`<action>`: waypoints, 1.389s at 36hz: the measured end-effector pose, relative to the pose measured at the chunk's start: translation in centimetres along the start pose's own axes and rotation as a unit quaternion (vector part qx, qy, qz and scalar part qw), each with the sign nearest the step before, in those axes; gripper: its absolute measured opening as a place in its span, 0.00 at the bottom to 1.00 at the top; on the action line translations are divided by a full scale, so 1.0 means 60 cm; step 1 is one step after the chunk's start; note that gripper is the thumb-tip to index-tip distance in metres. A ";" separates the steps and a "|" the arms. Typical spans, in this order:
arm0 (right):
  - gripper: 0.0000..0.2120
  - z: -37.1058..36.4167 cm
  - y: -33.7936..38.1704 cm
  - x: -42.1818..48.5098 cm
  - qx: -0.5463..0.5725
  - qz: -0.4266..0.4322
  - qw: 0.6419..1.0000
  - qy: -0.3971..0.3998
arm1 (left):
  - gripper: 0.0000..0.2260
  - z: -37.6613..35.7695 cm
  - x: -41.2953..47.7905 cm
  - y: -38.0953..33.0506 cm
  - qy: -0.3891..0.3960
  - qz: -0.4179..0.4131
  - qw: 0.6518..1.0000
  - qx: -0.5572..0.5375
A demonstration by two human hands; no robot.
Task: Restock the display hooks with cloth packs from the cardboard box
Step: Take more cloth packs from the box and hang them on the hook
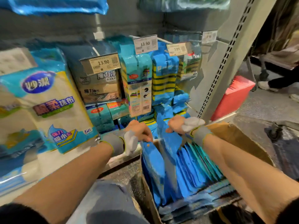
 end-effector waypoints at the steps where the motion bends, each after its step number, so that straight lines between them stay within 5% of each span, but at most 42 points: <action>1: 0.18 0.025 0.012 -0.008 -0.013 0.009 1.000 -0.016 | 0.07 0.020 -0.007 0.000 -0.020 0.005 1.000 0.002; 12: 0.15 0.224 0.166 -0.120 -0.049 0.107 0.984 -0.136 | 0.08 0.259 -0.148 -0.012 -0.205 0.028 0.978 -0.023; 18: 0.13 0.285 0.245 -0.166 -0.040 0.171 0.972 -0.154 | 0.06 0.335 -0.237 0.012 -0.292 0.119 0.949 0.020; 23: 0.07 0.358 0.354 -0.208 -0.024 0.221 0.938 -0.267 | 0.07 0.418 -0.352 0.037 -0.361 0.164 0.917 0.041; 28: 0.13 0.415 0.465 -0.241 0.054 0.274 0.902 -0.328 | 0.07 0.479 -0.455 0.067 -0.427 0.197 0.882 0.009; 46: 0.10 0.601 0.722 -0.330 0.273 0.433 0.766 -0.389 | 0.06 0.677 -0.669 0.097 -0.623 0.231 0.747 0.028; 50: 0.08 0.645 0.744 -0.345 0.296 0.438 0.744 -0.408 | 0.05 0.704 -0.676 0.101 -0.632 0.233 0.738 0.027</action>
Point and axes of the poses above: each hand's wrist, its own x-axis towards the middle knuckle, its own z-axis out of the back of the hand, y = z × x, the point moved 5 cm from there along x, towards the middle knuckle
